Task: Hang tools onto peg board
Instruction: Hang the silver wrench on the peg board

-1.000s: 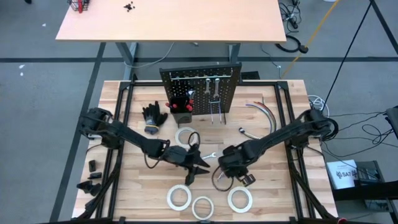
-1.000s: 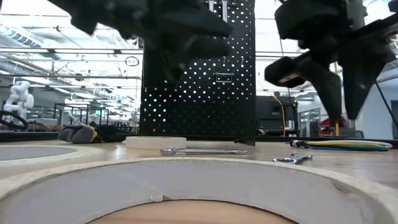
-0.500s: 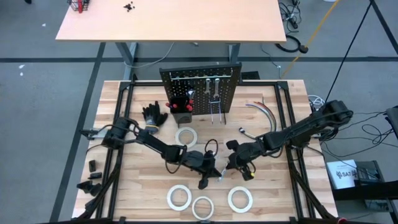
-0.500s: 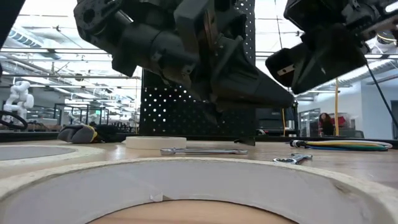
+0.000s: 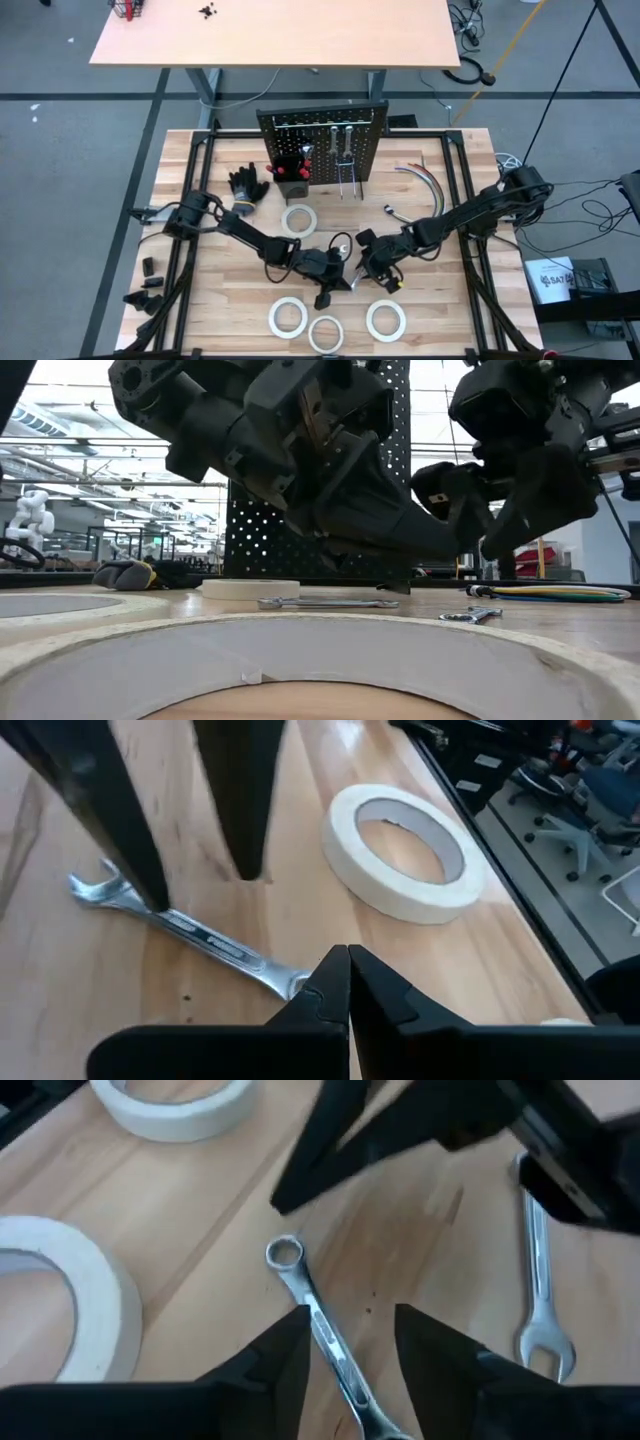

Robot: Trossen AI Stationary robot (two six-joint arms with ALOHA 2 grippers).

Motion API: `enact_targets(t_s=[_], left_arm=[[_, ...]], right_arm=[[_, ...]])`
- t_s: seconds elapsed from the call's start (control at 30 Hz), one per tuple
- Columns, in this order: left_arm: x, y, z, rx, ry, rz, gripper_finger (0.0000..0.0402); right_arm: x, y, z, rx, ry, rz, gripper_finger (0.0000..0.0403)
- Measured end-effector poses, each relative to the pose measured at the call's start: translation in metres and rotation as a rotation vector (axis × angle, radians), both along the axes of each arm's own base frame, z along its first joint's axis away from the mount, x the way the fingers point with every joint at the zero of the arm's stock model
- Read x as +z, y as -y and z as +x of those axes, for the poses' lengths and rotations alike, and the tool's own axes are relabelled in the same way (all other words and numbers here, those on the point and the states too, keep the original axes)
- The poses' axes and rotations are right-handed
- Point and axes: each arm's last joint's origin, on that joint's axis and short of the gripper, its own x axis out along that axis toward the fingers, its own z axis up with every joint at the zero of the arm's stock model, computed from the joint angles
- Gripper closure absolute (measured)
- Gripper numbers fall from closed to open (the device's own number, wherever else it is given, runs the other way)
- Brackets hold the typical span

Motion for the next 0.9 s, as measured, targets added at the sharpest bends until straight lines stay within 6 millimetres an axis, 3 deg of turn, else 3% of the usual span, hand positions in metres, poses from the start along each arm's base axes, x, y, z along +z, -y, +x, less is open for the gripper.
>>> enact_targets(t_s=[0.27, 0.43, 0.73, 0.9], left_arm=[[-0.005, 0.001, -0.001, -0.010, -0.025, 0.004, 0.0401], [-0.024, 0.004, 0.001, -0.017, -0.074, -0.056, 0.0401], [-0.025, 0.005, 0.005, -0.014, -0.052, -0.082, 0.0401], [-0.025, 0.005, 0.005, 0.004, -0.043, -0.070, 0.0402]], right_arm=[[-0.001, -0.001, 0.003, 0.005, 0.024, 0.013, 0.0257], [-0.003, -0.002, 0.003, 0.008, 0.016, 0.012, 0.0260], [-0.020, -0.005, 0.007, 0.028, -0.038, 0.050, 0.0261], [-0.019, -0.006, 0.007, 0.026, -0.035, 0.053, 0.0261]])
